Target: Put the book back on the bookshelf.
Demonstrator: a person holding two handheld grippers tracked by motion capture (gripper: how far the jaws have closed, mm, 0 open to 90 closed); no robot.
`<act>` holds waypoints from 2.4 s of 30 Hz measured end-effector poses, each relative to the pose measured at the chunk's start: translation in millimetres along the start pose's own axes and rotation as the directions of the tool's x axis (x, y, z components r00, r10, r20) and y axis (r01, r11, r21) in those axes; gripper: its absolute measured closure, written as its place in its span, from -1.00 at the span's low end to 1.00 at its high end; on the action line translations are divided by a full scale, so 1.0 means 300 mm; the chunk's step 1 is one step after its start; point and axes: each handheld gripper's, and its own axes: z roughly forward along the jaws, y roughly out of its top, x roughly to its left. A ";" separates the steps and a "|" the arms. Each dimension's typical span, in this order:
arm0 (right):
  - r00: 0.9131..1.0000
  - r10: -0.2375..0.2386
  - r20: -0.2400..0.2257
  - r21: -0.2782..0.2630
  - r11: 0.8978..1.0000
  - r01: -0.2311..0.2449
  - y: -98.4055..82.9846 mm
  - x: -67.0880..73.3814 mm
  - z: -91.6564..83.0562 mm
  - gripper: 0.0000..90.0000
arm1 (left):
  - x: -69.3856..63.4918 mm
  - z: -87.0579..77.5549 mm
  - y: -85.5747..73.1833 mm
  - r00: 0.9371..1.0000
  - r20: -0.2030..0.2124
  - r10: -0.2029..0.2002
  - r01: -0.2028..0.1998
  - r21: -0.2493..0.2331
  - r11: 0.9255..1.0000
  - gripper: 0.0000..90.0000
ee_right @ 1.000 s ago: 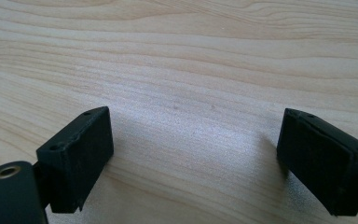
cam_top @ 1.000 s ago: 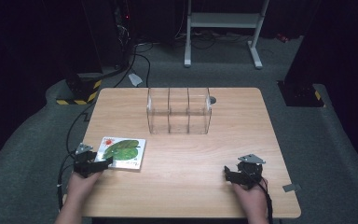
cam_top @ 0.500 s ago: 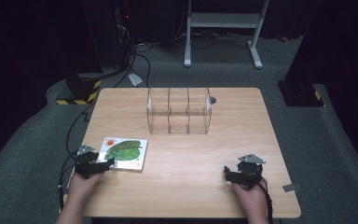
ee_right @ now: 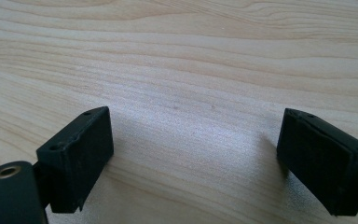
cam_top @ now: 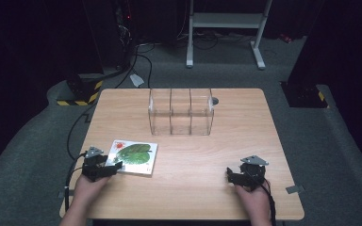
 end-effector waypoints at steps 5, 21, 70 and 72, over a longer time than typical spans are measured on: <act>1.000 0.000 0.000 0.000 1.000 0.000 0.000 0.000 0.000 -0.77 | -0.038 0.010 0.006 0.999 0.032 0.032 -0.032 0.012 0.999 -0.47; 1.000 -0.004 0.000 -0.001 1.000 0.004 -0.001 -0.001 -0.001 -0.76 | -0.201 0.047 0.018 0.984 0.130 0.125 -0.128 0.014 0.992 -0.36; 0.988 -0.053 -0.148 -0.085 0.996 0.040 0.121 0.193 -0.050 -0.67 | -0.387 0.093 -0.003 0.969 0.167 0.181 -0.181 -0.014 0.983 -0.49; 0.986 -0.061 -0.156 -0.101 0.994 0.046 0.132 0.228 -0.044 -0.61 | -0.387 0.093 -0.003 0.969 0.169 0.182 -0.182 -0.014 0.983 -0.50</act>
